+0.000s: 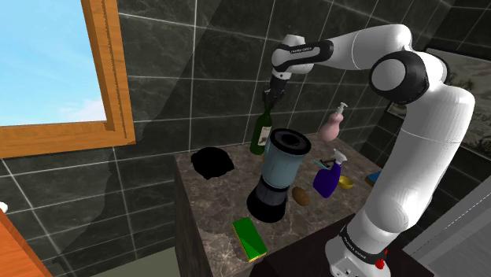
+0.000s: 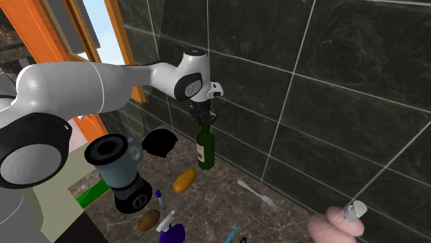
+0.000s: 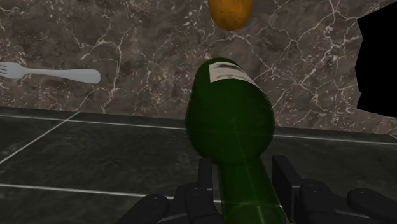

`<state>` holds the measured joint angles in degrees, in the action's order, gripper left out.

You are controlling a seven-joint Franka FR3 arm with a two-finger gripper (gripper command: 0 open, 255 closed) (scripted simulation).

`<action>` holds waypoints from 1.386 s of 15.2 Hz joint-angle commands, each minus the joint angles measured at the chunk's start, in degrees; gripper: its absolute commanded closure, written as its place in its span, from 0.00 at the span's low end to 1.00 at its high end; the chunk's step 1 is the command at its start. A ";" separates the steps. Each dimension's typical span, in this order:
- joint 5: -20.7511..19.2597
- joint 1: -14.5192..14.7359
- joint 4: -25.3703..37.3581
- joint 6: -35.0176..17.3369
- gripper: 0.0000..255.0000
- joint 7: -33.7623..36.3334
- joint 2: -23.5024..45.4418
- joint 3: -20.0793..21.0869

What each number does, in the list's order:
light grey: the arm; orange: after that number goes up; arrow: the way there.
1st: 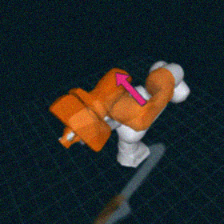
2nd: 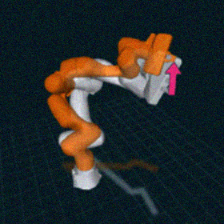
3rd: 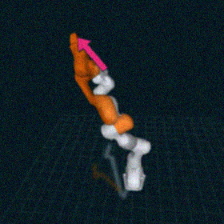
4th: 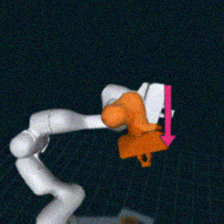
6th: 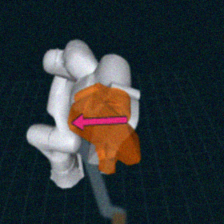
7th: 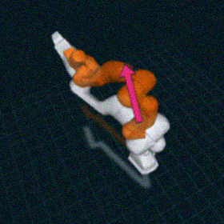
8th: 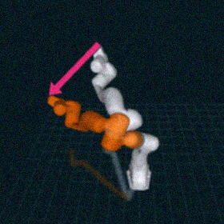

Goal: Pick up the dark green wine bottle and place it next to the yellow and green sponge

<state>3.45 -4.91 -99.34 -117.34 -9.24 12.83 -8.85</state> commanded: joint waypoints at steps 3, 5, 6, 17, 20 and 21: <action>0.00 0.00 0.01 0.01 1.00 0.00 0.02 0.00; 0.00 0.00 0.00 0.01 1.00 -0.01 0.01 0.00; 0.00 -0.01 0.01 0.01 1.00 -0.01 0.02 0.00; -0.33 -0.04 6.24 7.32 1.00 0.32 -1.08 -0.11; -0.37 -0.07 8.44 9.61 1.00 0.39 -1.16 -0.13; -0.38 -0.08 9.22 10.38 1.00 0.41 -1.16 -0.14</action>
<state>3.05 -4.92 -91.00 -107.78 -8.76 11.61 -8.95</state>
